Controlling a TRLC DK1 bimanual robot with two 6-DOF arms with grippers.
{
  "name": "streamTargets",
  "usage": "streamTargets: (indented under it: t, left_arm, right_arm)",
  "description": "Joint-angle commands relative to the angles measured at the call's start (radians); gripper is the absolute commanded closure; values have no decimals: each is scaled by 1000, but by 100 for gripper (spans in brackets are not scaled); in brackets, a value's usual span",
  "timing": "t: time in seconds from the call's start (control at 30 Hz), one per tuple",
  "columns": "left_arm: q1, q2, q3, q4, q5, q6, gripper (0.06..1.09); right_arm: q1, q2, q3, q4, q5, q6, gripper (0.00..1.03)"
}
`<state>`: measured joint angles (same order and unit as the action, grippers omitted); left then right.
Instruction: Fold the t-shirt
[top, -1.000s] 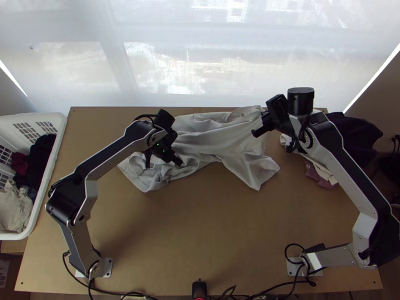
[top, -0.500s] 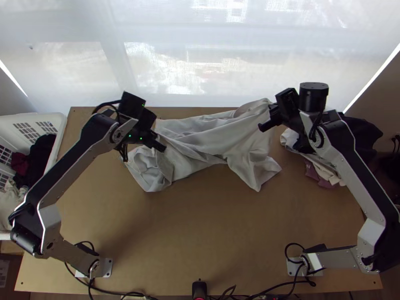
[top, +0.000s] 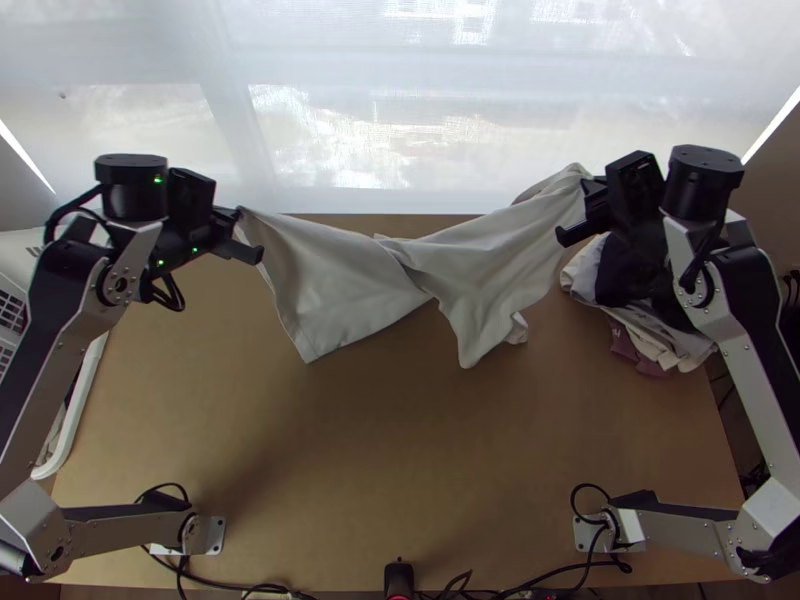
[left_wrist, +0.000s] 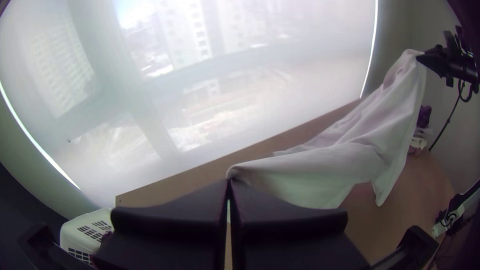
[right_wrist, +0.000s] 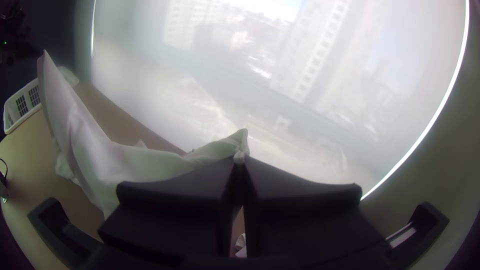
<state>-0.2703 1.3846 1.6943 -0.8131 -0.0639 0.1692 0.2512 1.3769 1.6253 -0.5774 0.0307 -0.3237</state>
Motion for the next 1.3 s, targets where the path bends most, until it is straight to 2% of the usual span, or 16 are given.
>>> streamTargets:
  t: [0.0, 0.23, 0.5, 0.7, 0.8, 0.9, 1.03, 1.27]
  left_arm:
    - [91, -108, 31, 86, -4, 4, 105]
    - [121, -177, 50, 121, -4, 30, 105]
    - [118, -259, -78, 132, 12, 44, 105]
    - [115, -322, -156, 138, 36, 53, 105]
    - [102, -345, -226, 137, 42, 72, 105]
    - [79, -348, -277, 138, 42, 73, 105]
    - [74, -345, -346, 149, 42, 72, 105]
    - [72, -338, -476, 163, 42, 72, 105]
  right_arm:
    - [-23, -73, 61, -38, 31, -3, 100]
    - [-21, -118, 151, -116, 49, 2, 100]
    - [-12, -153, 156, -168, 48, 9, 100]
    - [68, -202, 137, -274, 49, -46, 100]
    - [99, -196, 73, -272, 48, -83, 100]
    - [118, -154, 39, -234, 38, -77, 100]
    - [123, -133, -74, -12, 34, -77, 100]
    - [91, 11, -272, 182, -11, -67, 100]
